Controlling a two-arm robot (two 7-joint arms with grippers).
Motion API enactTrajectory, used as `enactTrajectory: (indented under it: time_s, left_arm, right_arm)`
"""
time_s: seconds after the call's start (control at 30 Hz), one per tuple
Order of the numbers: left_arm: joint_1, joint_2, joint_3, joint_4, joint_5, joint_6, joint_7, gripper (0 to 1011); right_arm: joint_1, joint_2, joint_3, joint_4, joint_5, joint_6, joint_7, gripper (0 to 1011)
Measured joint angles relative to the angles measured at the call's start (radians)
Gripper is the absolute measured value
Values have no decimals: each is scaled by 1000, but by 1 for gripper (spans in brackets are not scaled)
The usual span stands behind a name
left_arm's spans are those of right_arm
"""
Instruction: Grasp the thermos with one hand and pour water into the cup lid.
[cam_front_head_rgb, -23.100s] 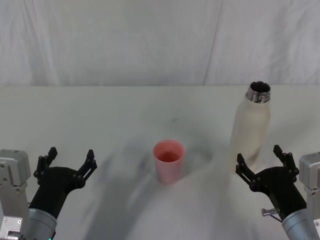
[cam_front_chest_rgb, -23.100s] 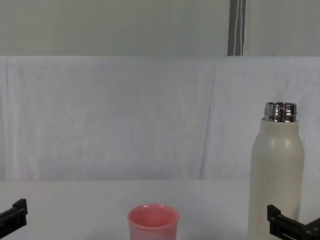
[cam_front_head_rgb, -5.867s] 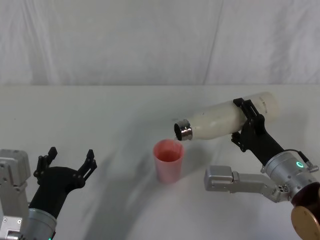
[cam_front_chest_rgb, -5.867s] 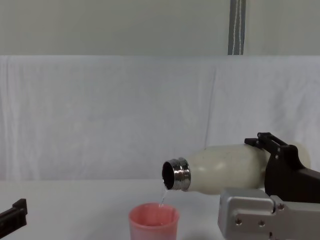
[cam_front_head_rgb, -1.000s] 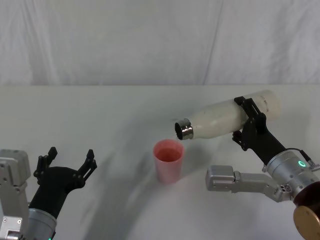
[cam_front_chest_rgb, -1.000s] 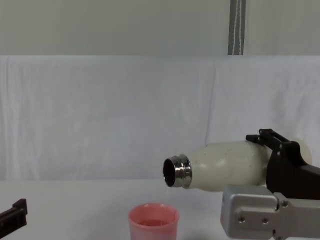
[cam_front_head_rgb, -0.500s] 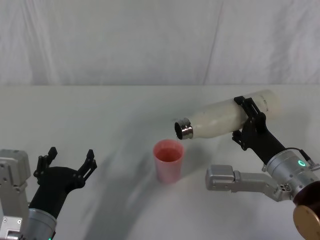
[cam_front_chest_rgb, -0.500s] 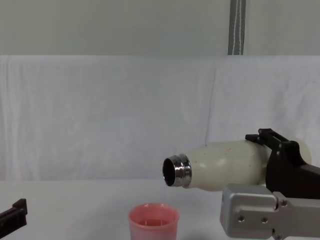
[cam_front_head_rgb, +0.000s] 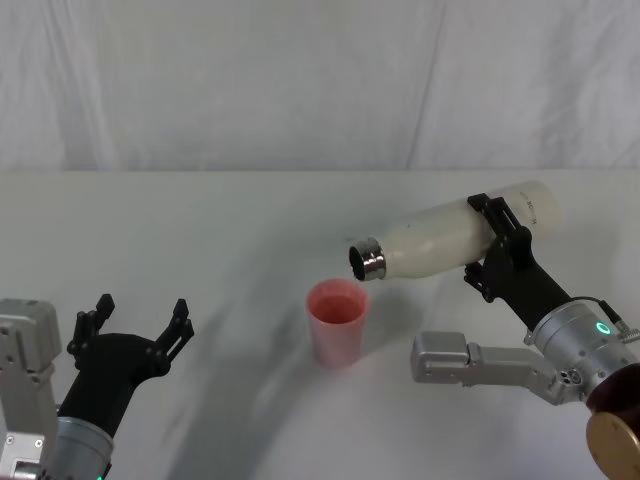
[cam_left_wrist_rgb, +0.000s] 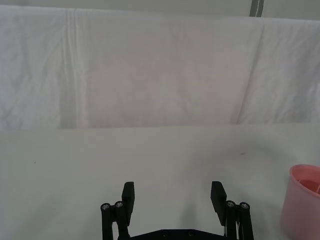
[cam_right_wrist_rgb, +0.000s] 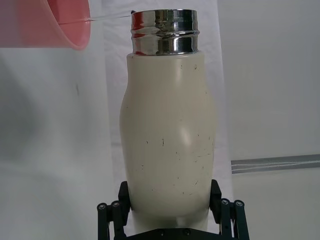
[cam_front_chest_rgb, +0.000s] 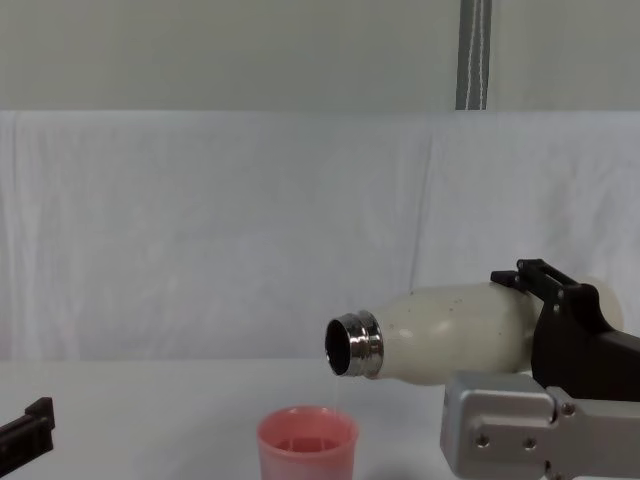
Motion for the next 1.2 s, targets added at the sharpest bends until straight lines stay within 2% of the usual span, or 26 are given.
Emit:
enactTrajectory:
  time_s: [1.2]
  left_arm:
    - [0,0,0,0,0,0,0,1001]
  right_arm:
    - [-2,2,-2,-2,-1,0,0,950]
